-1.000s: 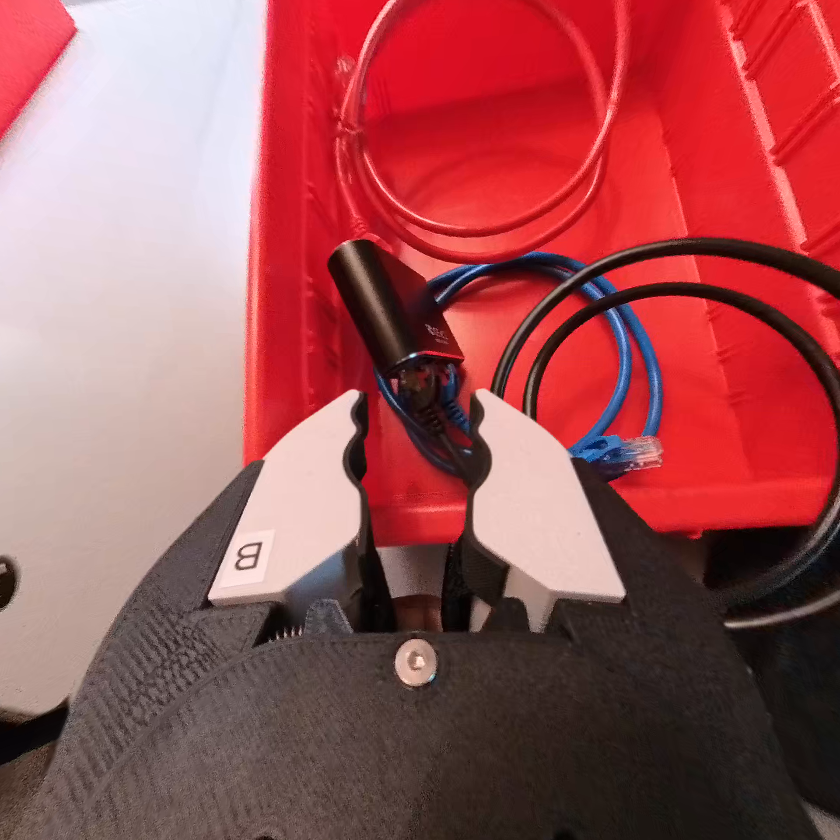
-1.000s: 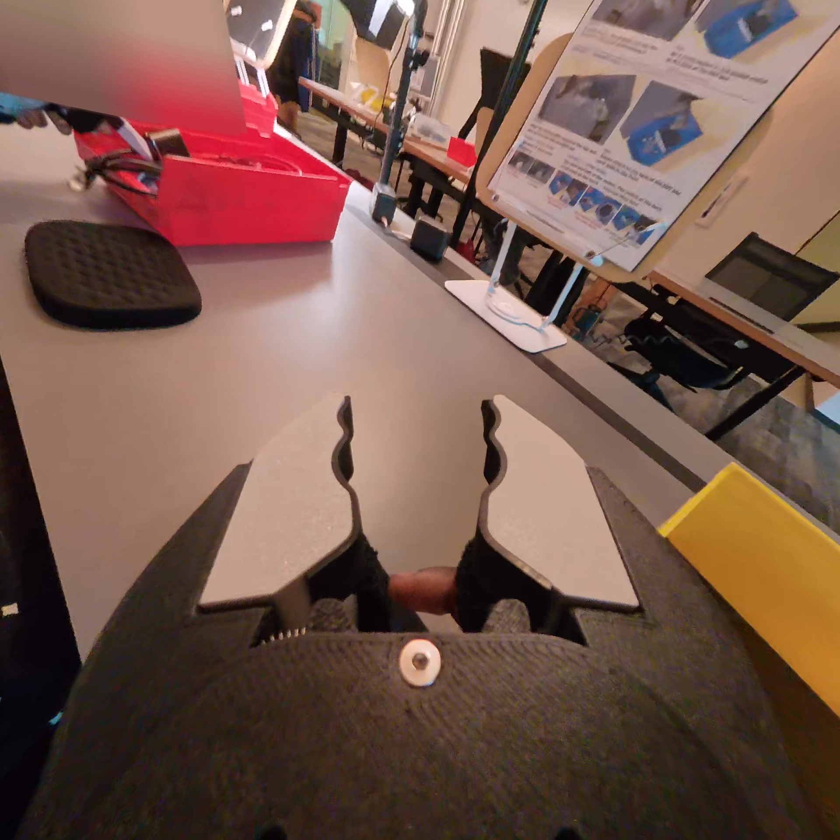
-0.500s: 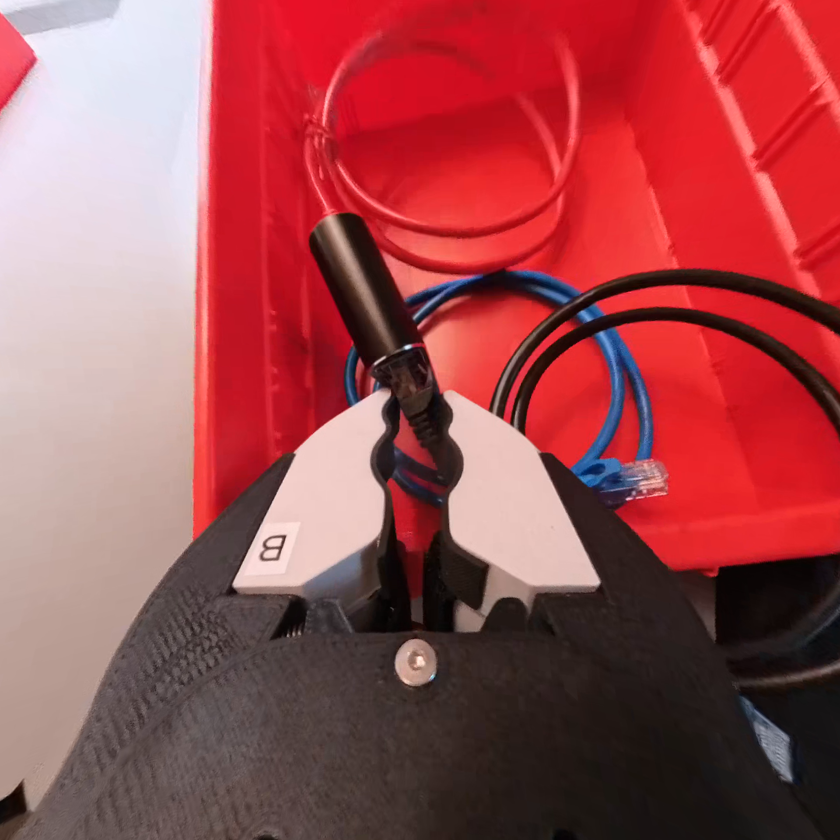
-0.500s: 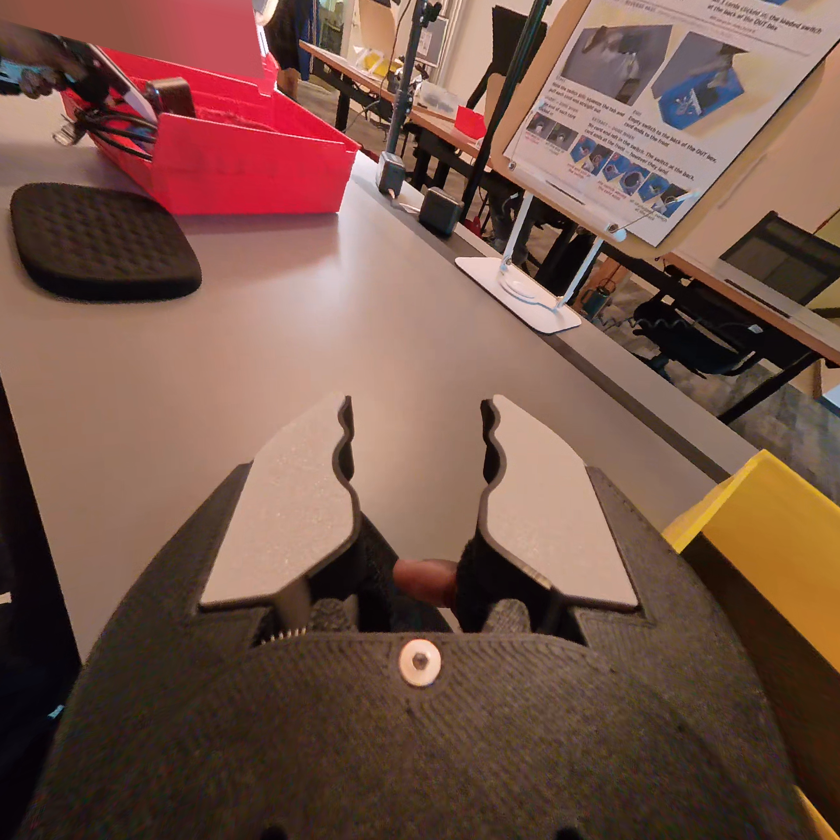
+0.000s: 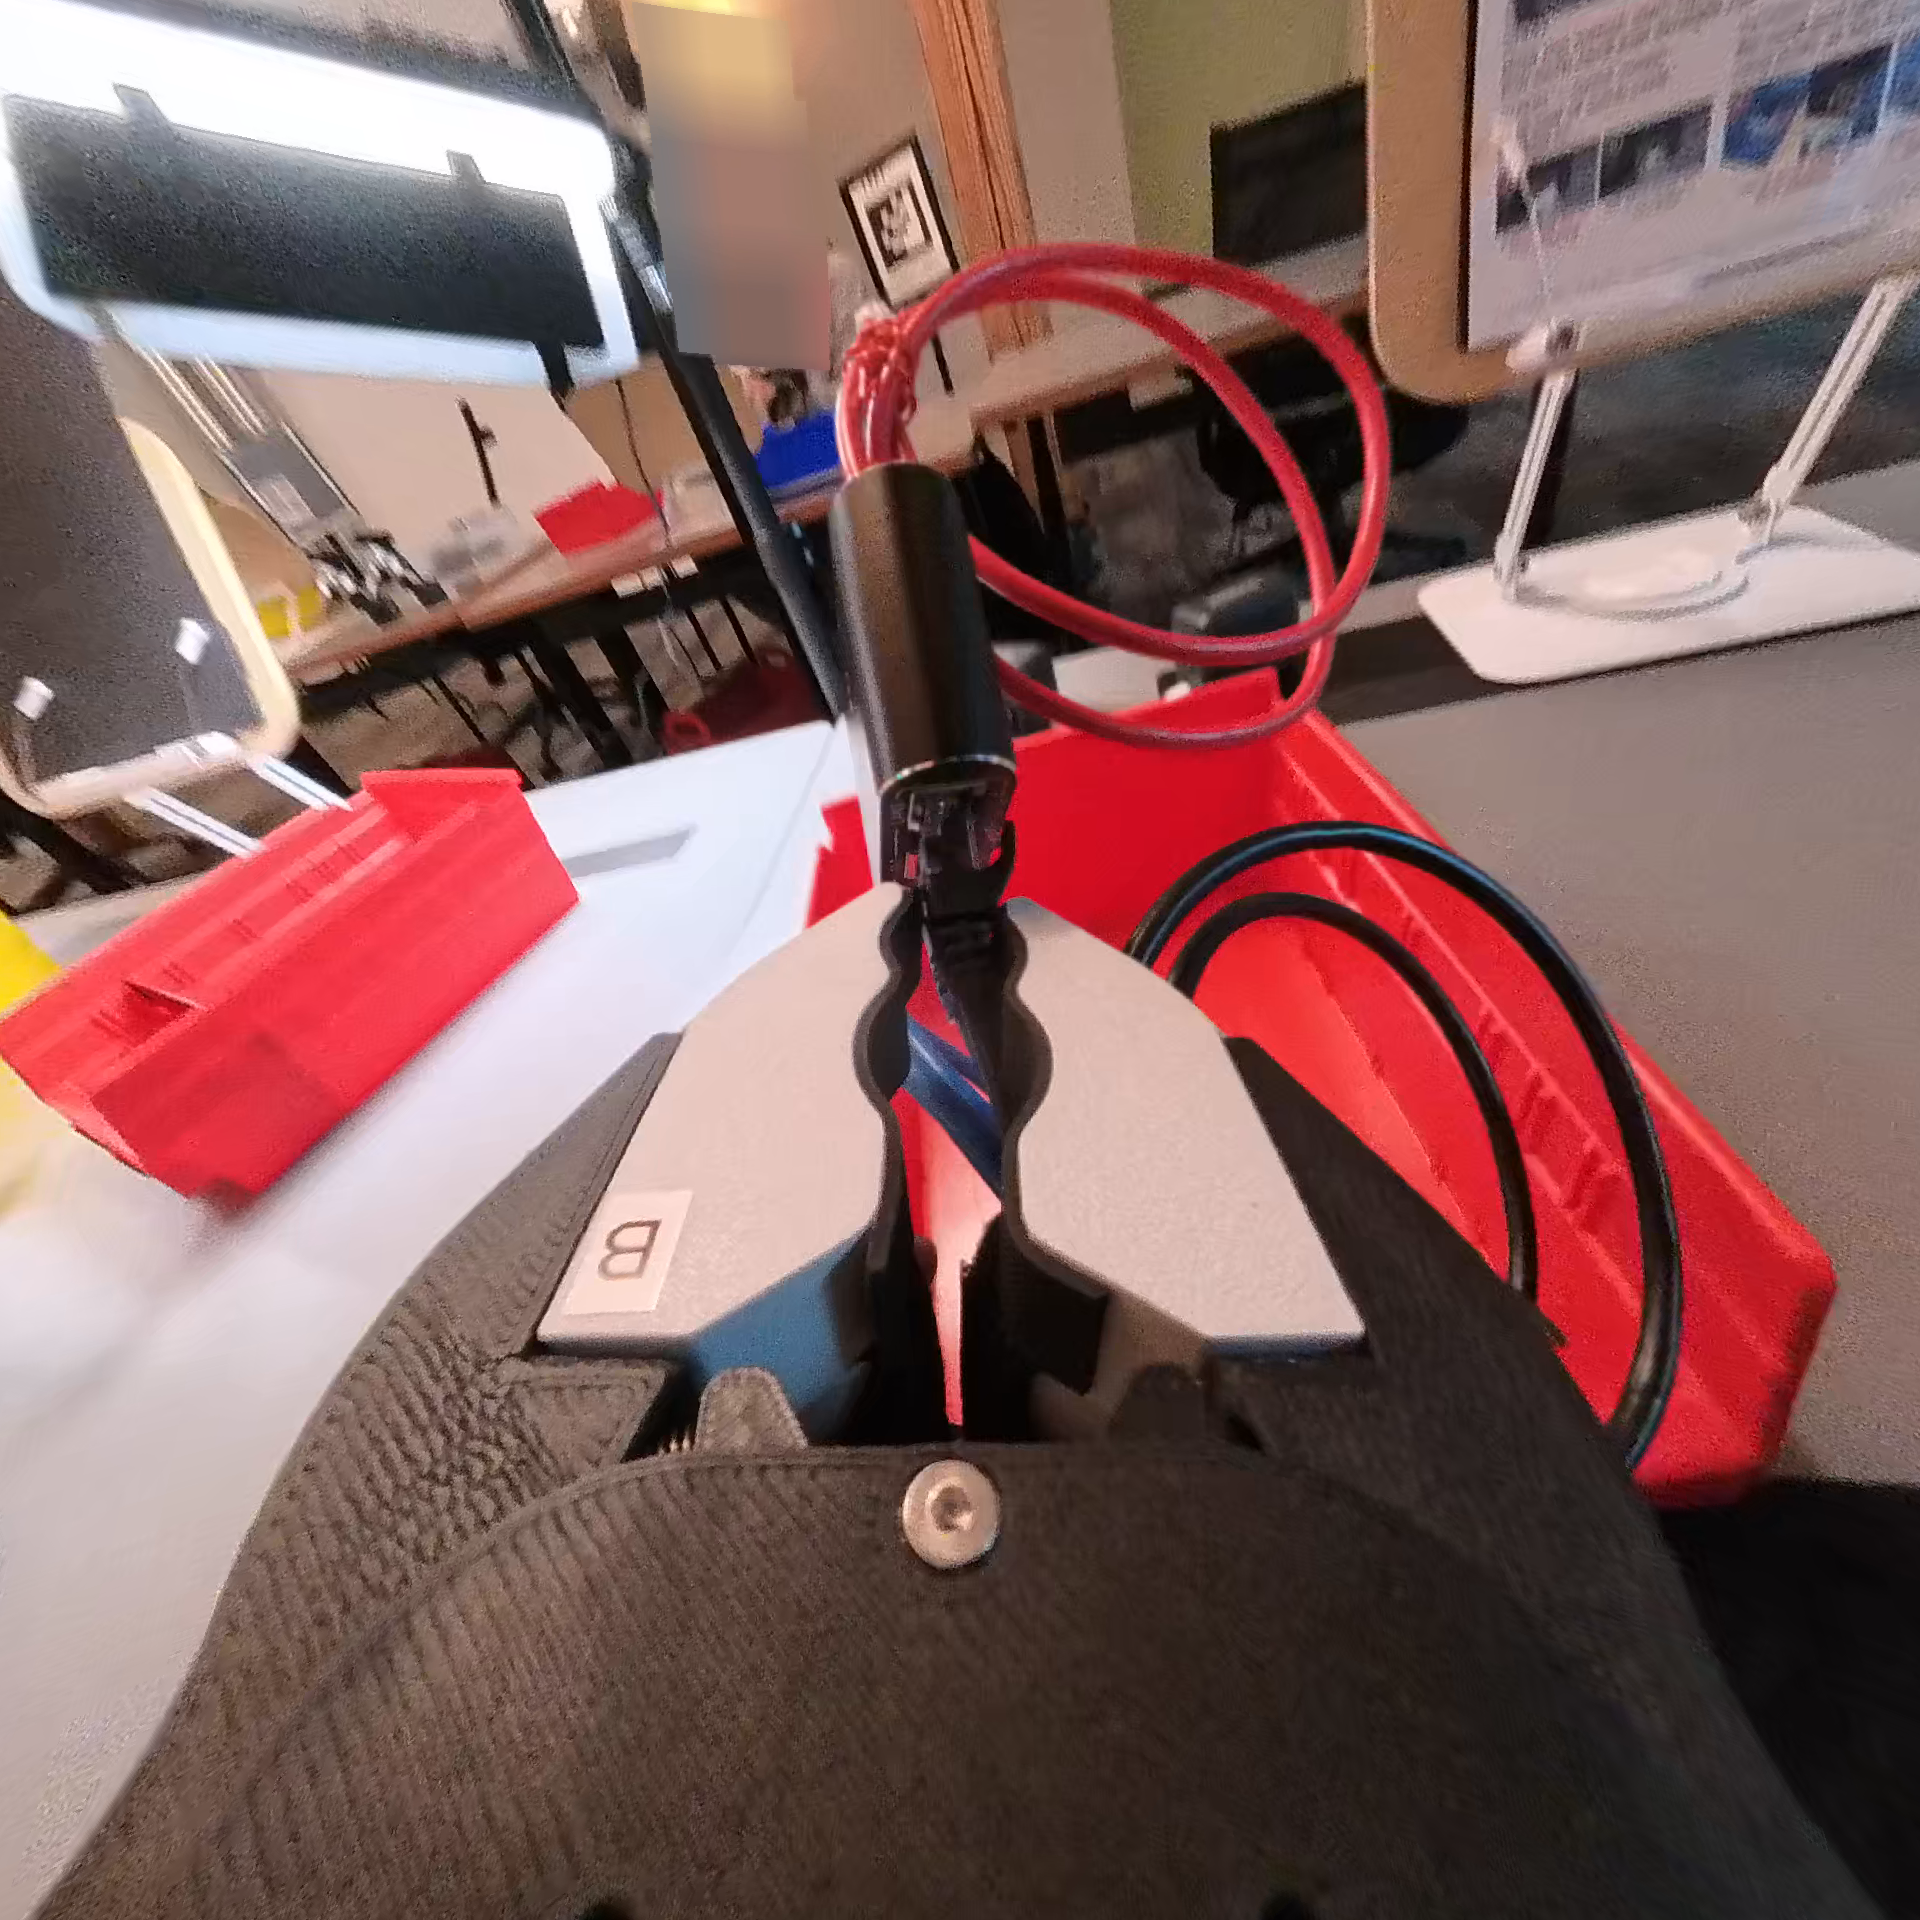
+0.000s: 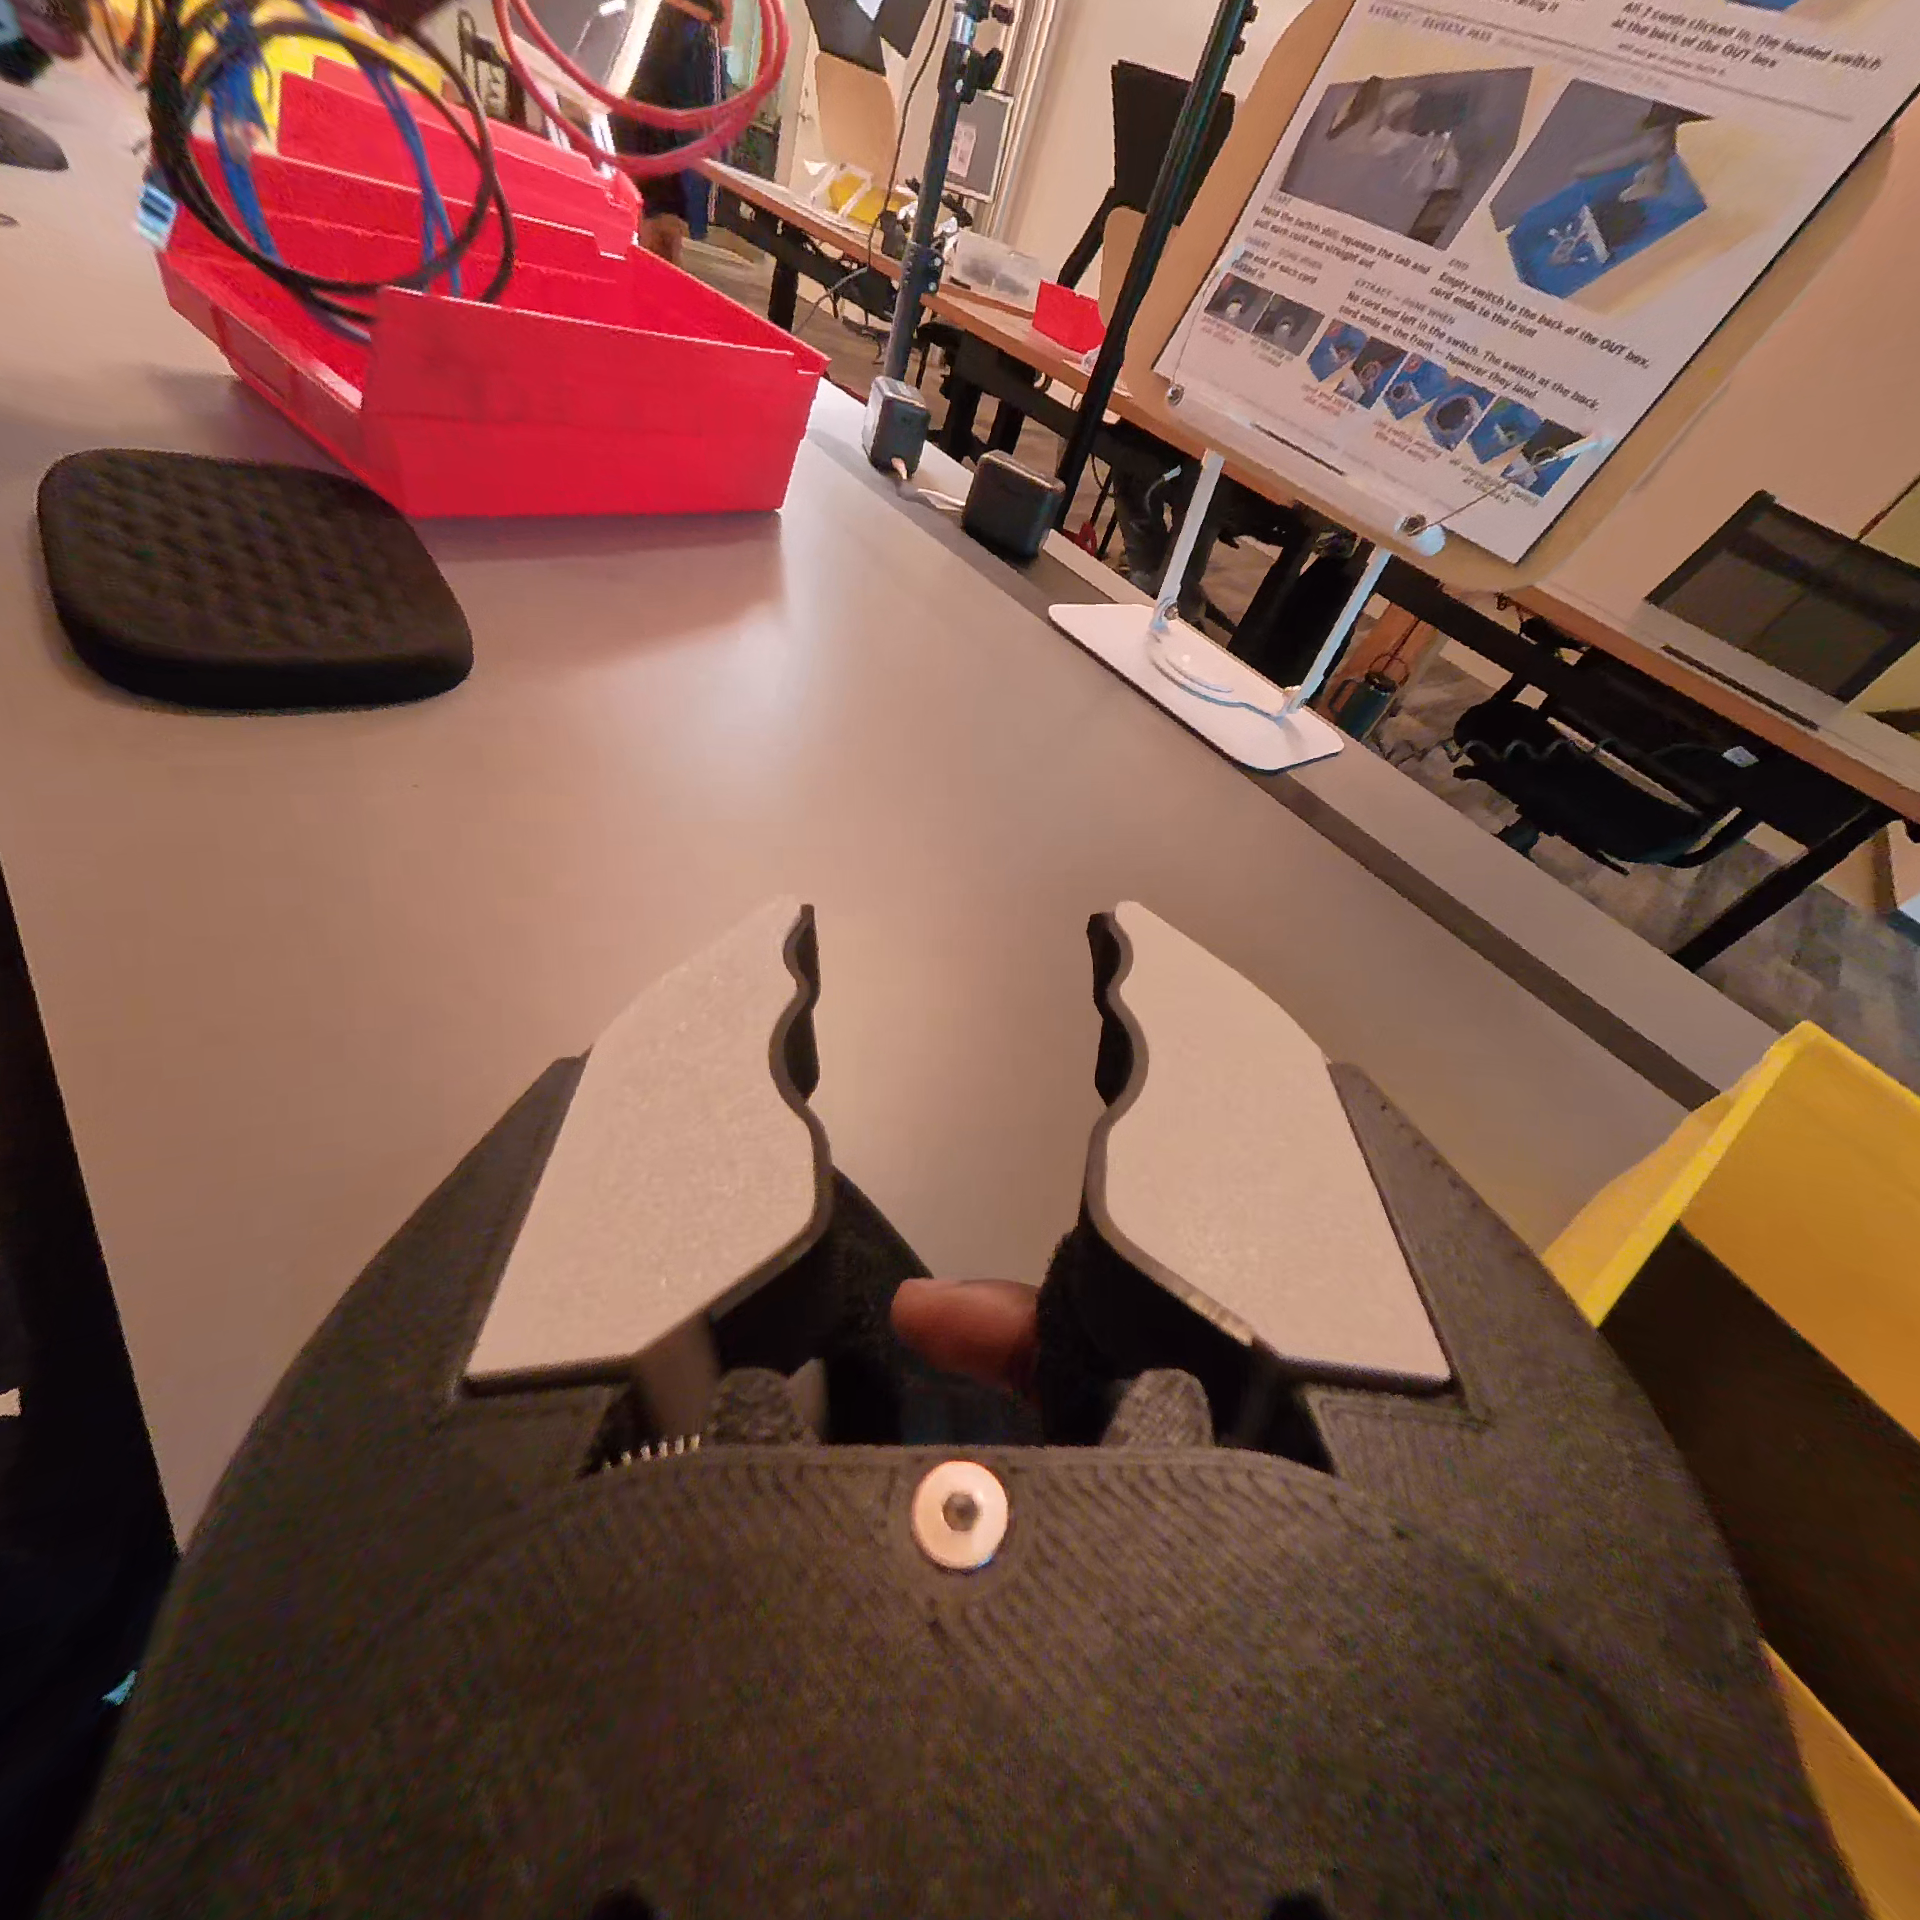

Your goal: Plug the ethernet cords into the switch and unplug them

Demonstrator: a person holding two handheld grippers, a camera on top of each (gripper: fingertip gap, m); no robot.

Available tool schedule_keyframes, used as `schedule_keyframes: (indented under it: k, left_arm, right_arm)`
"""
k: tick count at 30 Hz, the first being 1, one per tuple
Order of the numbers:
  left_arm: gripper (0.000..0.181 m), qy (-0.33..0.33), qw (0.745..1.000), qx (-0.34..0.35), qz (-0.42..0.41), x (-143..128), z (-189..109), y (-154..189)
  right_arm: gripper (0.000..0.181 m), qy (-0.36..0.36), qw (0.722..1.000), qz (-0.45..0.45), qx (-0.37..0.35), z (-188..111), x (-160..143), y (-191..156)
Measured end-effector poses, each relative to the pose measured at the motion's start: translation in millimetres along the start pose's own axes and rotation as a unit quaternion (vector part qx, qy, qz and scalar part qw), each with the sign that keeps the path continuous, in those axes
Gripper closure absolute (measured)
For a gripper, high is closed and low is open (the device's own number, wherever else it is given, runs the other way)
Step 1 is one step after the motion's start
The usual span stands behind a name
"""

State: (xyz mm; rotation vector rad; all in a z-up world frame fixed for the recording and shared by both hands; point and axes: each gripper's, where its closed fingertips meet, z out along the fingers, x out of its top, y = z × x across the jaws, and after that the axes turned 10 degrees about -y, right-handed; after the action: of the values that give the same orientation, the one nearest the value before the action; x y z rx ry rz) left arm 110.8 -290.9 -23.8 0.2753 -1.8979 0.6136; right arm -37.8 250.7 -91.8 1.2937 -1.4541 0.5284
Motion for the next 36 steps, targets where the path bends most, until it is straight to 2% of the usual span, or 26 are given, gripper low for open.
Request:
schedule_keyframes:
  k: [5,10,14,18,23,28,32,36]
  left_arm:
    - [0.169,0.075,0.996,0.032,0.027,45.9,-25.5,-1.1]
    - [0.169,0.151,0.988,0.022,0.036,87.2,-53.6,12.4]
    - [0.173,0.208,0.977,-0.017,0.033,114.8,-77.2,36.4]
    - [0.17,0.247,0.963,-0.103,0.024,132.6,-95.9,78.6]
    - [0.17,0.266,0.924,-0.274,-0.003,136.1,-115.1,152.5]
    - [0.17,0.24,0.86,-0.449,-0.031,122.4,-128.7,234.3]
    - [0.169,0.208,0.813,-0.542,-0.043,108.5,-128.3,284.0]
    - [0.17,0.172,0.786,-0.593,-0.038,93.6,-125.6,314.6]
  right_arm:
    - [0.131,0.006,1.0,0.005,0.003,2.2,0.8,-1.4]
    - [0.131,0.007,1.0,0.0,0.009,5.5,4.5,-6.6]
    - [0.131,0.017,0.999,0.002,0.027,10.6,9.4,-13.8]
    - [0.131,0.038,0.998,0.015,0.056,17.8,17.7,-23.4]
    - [0.13,0.073,0.991,0.033,0.109,30.3,33.4,-43.7]
    - [0.134,0.125,0.967,0.119,0.189,56.1,62.3,-67.3]
    - [0.121,0.186,0.934,0.214,0.216,72.6,95.0,-56.6]
    - [0.109,0.233,0.885,0.297,0.273,80.3,117.6,-43.7]
